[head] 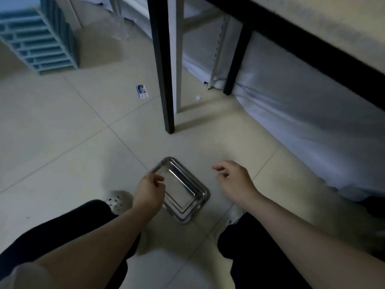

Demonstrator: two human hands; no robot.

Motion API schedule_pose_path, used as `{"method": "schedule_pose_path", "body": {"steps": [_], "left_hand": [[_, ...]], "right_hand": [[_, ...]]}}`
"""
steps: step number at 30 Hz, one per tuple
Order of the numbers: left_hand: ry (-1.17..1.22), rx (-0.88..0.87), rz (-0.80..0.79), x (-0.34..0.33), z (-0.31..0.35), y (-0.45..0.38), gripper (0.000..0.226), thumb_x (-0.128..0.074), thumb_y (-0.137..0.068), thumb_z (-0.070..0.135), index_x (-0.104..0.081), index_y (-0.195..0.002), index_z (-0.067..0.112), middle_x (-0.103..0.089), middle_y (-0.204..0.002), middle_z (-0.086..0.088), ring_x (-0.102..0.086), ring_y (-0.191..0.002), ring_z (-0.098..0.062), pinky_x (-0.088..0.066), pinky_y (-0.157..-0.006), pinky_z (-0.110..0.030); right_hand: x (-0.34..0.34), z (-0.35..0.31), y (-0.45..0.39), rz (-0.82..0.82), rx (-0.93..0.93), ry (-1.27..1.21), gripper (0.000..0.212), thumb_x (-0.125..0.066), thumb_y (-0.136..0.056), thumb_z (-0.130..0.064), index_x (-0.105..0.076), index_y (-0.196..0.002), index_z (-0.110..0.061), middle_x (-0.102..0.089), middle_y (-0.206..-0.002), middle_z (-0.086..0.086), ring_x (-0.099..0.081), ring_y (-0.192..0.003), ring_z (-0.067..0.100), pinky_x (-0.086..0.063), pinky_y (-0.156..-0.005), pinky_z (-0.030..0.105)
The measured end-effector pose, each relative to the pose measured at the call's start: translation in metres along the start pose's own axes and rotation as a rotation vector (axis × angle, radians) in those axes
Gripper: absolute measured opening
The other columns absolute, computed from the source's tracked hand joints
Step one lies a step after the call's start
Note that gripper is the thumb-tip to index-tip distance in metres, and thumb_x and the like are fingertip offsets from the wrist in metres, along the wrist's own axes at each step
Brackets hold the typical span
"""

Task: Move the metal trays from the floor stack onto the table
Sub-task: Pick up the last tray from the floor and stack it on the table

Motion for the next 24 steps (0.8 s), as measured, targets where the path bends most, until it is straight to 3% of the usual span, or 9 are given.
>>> {"method": "schedule_pose_path", "body": {"steps": [7, 9, 11, 13, 16, 18, 19, 21, 24], "left_hand": [[0.139, 0.301, -0.050, -0.050, -0.081, -0.044, 0.023, -0.050, -0.092, 0.009, -0.065, -0.109, 0.010, -0.066, -0.098, -0.010, -0.062, -0.077, -0.023, -0.050, -0.066, -0.028], [0.190, 0.400, -0.076, -0.066, -0.107, -0.052, 0.016, -0.051, -0.091, 0.009, -0.066, -0.097, 0.010, -0.066, -0.090, -0.013, -0.063, -0.081, -0.029, -0.054, -0.075, -0.036], [0.239, 0.489, -0.082, -0.081, -0.130, -0.060, 0.020, -0.051, -0.090, 0.009, -0.059, -0.072, 0.015, -0.061, -0.075, -0.012, -0.058, -0.071, -0.028, -0.049, -0.068, -0.035], [0.270, 0.563, -0.083, -0.097, -0.154, -0.070, 0.026, -0.051, -0.088, 0.008, -0.054, -0.063, 0.016, -0.054, -0.066, -0.012, -0.052, -0.066, -0.025, -0.043, -0.064, -0.032], [0.295, 0.654, -0.102, -0.117, -0.183, -0.087, 0.018, -0.052, -0.087, 0.008, -0.060, -0.071, 0.004, -0.053, -0.065, -0.016, -0.054, -0.068, -0.030, -0.044, -0.064, -0.036], [0.300, 0.711, -0.102, -0.132, -0.202, -0.101, 0.023, -0.056, -0.086, 0.011, -0.063, -0.092, -0.010, -0.062, -0.083, -0.031, -0.064, -0.083, -0.043, -0.053, -0.073, -0.050], [0.302, 0.723, -0.101, -0.139, -0.209, -0.108, 0.023, -0.057, -0.086, 0.011, -0.062, -0.090, -0.011, -0.063, -0.087, -0.031, -0.064, -0.086, -0.042, -0.053, -0.078, -0.053], [0.304, 0.723, -0.100, -0.146, -0.207, -0.120, 0.017, -0.057, -0.088, 0.009, -0.061, -0.084, -0.007, -0.055, -0.074, -0.021, -0.055, -0.074, -0.031, -0.047, -0.069, -0.044], [0.314, 0.755, -0.143, -0.164, -0.203, -0.135, 0.029, -0.056, -0.092, 0.012, -0.061, -0.105, -0.014, -0.046, -0.063, -0.010, -0.043, -0.055, -0.022, -0.038, -0.064, -0.031]], "right_hand": [[-0.068, 0.067, -0.047, -0.102, -0.181, 0.039, 0.028, -0.053, -0.091, -0.012, -0.067, -0.115, -0.013, -0.067, -0.111, 0.004, -0.059, -0.092, 0.015, -0.048, -0.085, 0.025], [-0.090, 0.086, -0.059, -0.173, -0.233, 0.071, 0.030, -0.053, -0.092, -0.014, -0.064, -0.119, -0.012, -0.065, -0.113, 0.004, -0.057, -0.095, 0.016, -0.046, -0.085, 0.025], [-0.111, 0.104, -0.070, -0.234, -0.286, 0.089, 0.031, -0.054, -0.092, -0.016, -0.062, -0.122, -0.011, -0.064, -0.115, 0.005, -0.057, -0.096, 0.017, -0.043, -0.084, 0.023], [-0.132, 0.124, -0.083, -0.278, -0.340, 0.108, 0.032, -0.055, -0.091, -0.018, -0.062, -0.122, -0.011, -0.065, -0.118, 0.005, -0.060, -0.100, 0.019, -0.044, -0.084, 0.024], [-0.161, 0.149, -0.103, -0.332, -0.435, 0.134, 0.034, -0.056, -0.091, -0.020, -0.059, -0.123, -0.011, -0.064, -0.123, 0.007, -0.060, -0.109, 0.023, -0.046, -0.090, 0.028], [-0.177, 0.163, -0.115, -0.356, -0.491, 0.139, 0.037, -0.055, -0.090, -0.020, -0.057, -0.127, -0.011, -0.062, -0.125, 0.008, -0.059, -0.111, 0.025, -0.046, -0.093, 0.031], [-0.185, 0.169, -0.121, -0.365, -0.512, 0.140, 0.039, -0.055, -0.090, -0.020, -0.055, -0.128, -0.011, -0.061, -0.126, 0.009, -0.059, -0.112, 0.025, -0.046, -0.093, 0.032], [-0.198, 0.181, -0.132, -0.380, -0.539, 0.143, 0.043, -0.054, -0.088, -0.021, -0.053, -0.130, -0.011, -0.061, -0.127, 0.009, -0.059, -0.110, 0.025, -0.046, -0.090, 0.032], [-0.213, 0.195, -0.148, -0.407, -0.567, 0.166, 0.046, -0.053, -0.088, -0.020, -0.047, -0.133, -0.009, -0.059, -0.127, 0.010, -0.058, -0.107, 0.027, -0.045, -0.085, 0.031]]}}
Point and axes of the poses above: each hand's wrist, its own y-axis away from the middle knuckle, its own x-axis out of the back of the hand, z = x × y, the point moved 7 cm from there along -y, towards the middle knuckle
